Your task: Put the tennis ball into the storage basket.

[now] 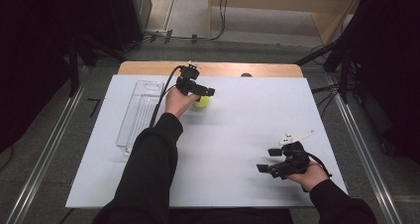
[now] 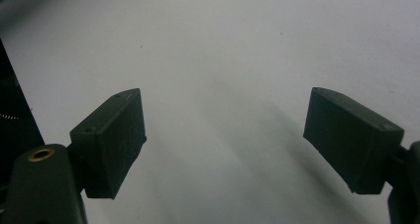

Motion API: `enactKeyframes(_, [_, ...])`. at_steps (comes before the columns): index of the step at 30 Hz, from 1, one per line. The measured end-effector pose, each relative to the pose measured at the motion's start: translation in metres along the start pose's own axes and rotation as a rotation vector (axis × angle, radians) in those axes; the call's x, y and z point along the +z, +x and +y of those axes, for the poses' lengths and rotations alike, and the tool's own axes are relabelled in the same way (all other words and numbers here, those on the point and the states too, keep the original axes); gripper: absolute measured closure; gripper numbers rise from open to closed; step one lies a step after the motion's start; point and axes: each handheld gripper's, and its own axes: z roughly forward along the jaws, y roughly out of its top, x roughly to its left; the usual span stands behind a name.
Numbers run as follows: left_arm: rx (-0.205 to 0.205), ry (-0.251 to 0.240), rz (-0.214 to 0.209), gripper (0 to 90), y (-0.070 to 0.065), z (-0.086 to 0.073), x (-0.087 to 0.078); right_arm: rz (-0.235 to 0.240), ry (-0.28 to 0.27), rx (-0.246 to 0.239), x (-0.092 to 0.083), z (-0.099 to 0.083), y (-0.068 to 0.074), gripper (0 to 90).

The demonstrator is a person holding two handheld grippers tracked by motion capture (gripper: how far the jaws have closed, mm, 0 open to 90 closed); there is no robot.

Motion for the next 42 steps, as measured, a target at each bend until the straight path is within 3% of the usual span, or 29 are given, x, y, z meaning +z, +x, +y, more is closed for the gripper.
enactKeyframes(5, [-0.012, -0.004, -0.015, 4.3, -0.001, 0.000, 0.003, 0.000, -0.002, 0.001, 0.000, 0.000, 0.000, 14.2])
enactKeyframes(18, [-0.005, 0.005, -0.006, 4.3, 0.001, -0.007, 0.010, 0.000, 0.001, 0.001, 0.000, 0.000, 0.000, 14.2])
enactKeyframes(30, [-0.026, 0.002, -0.004, 5.4, 0.005, -0.019, 0.016, -0.001, 0.003, -0.003, 0.000, 0.000, 0.000, 14.2])
enactKeyframes(35, [-0.001, 0.018, 0.006, 5.4, 0.001, -0.021, 0.019, -0.001, 0.003, -0.002, 0.000, 0.000, 0.000, 14.2])
enactKeyframes(42, [-0.004, 0.026, 0.011, 5.4, 0.002, -0.027, 0.025, 0.000, 0.005, -0.003, 0.000, 0.000, 0.000, 14.2])
